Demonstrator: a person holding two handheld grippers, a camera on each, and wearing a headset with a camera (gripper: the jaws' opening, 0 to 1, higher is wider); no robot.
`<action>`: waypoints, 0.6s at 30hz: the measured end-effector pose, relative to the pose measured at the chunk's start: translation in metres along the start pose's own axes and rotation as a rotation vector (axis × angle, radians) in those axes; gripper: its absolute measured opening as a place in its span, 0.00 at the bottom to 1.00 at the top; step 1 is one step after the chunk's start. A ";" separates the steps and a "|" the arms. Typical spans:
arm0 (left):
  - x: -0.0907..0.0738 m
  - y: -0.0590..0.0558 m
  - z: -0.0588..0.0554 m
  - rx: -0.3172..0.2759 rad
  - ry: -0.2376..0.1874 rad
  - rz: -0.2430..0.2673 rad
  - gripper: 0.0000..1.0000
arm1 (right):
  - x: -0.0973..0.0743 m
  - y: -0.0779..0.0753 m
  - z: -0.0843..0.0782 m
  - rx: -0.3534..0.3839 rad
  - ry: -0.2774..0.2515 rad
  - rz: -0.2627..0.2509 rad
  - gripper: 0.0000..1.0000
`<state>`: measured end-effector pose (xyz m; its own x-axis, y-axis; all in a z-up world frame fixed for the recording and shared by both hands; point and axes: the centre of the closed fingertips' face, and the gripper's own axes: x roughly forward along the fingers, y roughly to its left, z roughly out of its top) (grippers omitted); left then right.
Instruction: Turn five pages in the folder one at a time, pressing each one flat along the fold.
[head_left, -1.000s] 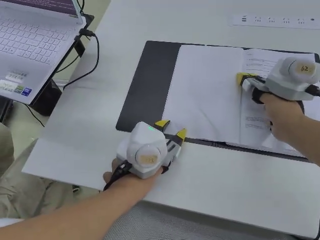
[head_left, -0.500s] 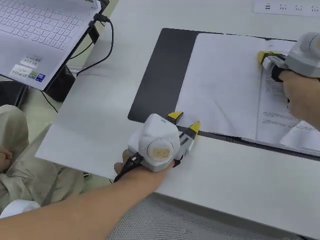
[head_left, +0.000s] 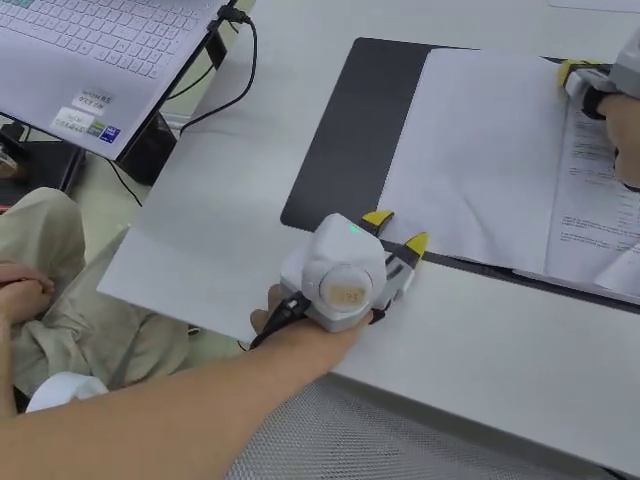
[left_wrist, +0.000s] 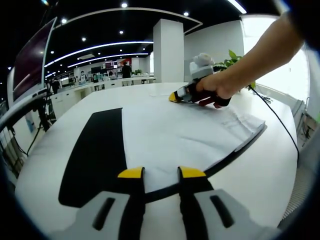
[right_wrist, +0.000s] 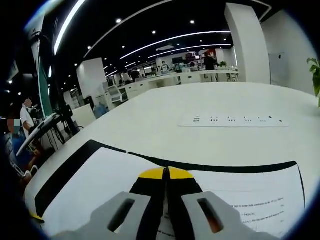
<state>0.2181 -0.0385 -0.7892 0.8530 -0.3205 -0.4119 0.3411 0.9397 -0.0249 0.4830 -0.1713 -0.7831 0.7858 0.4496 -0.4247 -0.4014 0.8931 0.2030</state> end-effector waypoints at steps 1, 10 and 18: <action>0.000 0.000 0.000 0.000 0.000 0.000 0.25 | 0.001 -0.001 -0.001 0.003 0.001 0.000 0.00; -0.001 -0.001 0.000 0.000 -0.006 0.000 0.25 | -0.023 0.008 -0.014 0.027 -0.002 0.034 0.00; -0.002 0.000 0.000 -0.006 -0.011 0.001 0.25 | -0.038 0.016 -0.020 0.036 0.012 0.067 0.00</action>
<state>0.2168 -0.0385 -0.7883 0.8576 -0.3213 -0.4016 0.3383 0.9406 -0.0300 0.4372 -0.1740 -0.7816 0.7523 0.5081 -0.4194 -0.4351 0.8612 0.2628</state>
